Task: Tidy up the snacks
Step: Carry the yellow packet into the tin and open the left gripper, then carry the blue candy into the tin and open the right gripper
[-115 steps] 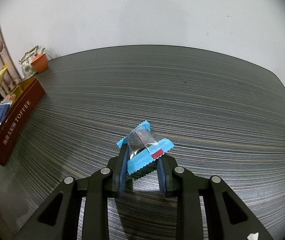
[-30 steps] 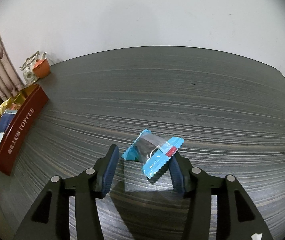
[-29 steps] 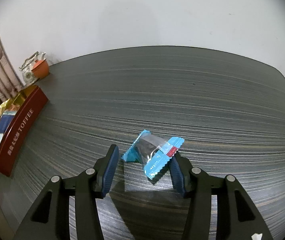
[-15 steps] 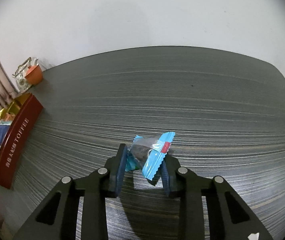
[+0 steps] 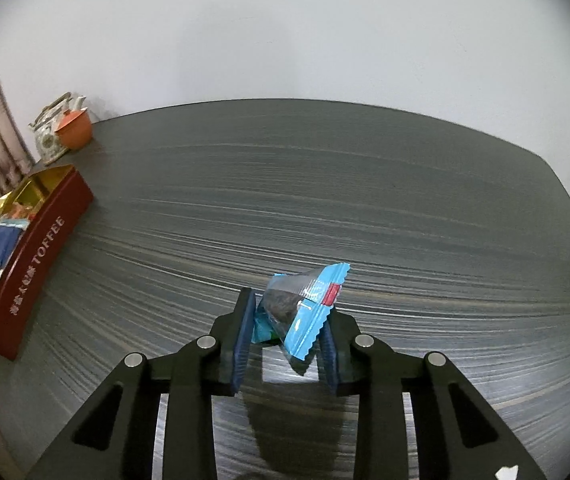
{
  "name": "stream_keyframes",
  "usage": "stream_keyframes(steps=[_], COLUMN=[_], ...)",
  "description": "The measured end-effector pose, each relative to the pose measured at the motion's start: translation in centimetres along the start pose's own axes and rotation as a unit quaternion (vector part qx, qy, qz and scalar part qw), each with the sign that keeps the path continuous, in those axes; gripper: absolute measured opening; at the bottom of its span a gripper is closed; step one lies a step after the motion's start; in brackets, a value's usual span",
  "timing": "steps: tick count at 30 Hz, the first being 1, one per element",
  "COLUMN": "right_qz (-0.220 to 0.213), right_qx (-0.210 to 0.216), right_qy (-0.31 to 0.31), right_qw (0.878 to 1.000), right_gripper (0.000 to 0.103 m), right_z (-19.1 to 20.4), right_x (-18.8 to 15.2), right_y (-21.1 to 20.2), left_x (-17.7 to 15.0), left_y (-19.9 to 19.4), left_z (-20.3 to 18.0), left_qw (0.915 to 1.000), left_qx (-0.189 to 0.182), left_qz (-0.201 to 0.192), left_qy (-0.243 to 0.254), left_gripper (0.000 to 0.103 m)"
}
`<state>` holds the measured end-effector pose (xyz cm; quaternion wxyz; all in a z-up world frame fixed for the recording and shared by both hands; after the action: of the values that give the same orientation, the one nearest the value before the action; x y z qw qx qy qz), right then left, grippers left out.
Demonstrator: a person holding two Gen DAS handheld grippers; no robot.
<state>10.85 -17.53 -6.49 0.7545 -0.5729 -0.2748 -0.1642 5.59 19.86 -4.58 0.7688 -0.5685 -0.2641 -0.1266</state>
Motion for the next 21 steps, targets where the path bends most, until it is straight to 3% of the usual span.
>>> stream_keyframes(steps=[9,21], right_qz=[-0.013,-0.017], right_qx=[0.035,0.113], right_qy=[-0.045,-0.118], right_qw=[0.998,0.986], right_gripper=[0.028,0.028], right_z=[5.9,17.8], right_x=[2.3,5.3], right_y=[-1.1,-1.1], left_x=[-0.7,-0.9], left_y=[0.0,-0.2], left_z=[2.1,4.2], left_qw=[0.9998,0.9988], left_qx=[0.007,0.023], left_qz=[0.003,0.001], left_qy=[-0.017,-0.044], left_gripper=[0.079,0.083])
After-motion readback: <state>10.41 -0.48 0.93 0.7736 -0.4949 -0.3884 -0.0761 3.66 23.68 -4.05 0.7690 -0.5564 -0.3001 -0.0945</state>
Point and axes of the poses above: each gripper's, at about its wrist camera, not at the fingertips, and y roughly the way its jaws point, z to its left, x to its top, the point moved 6 cm from there along y, roughly the way its jaws point, and after that the axes turned 12 degrees about x, right-handed, at the moved point
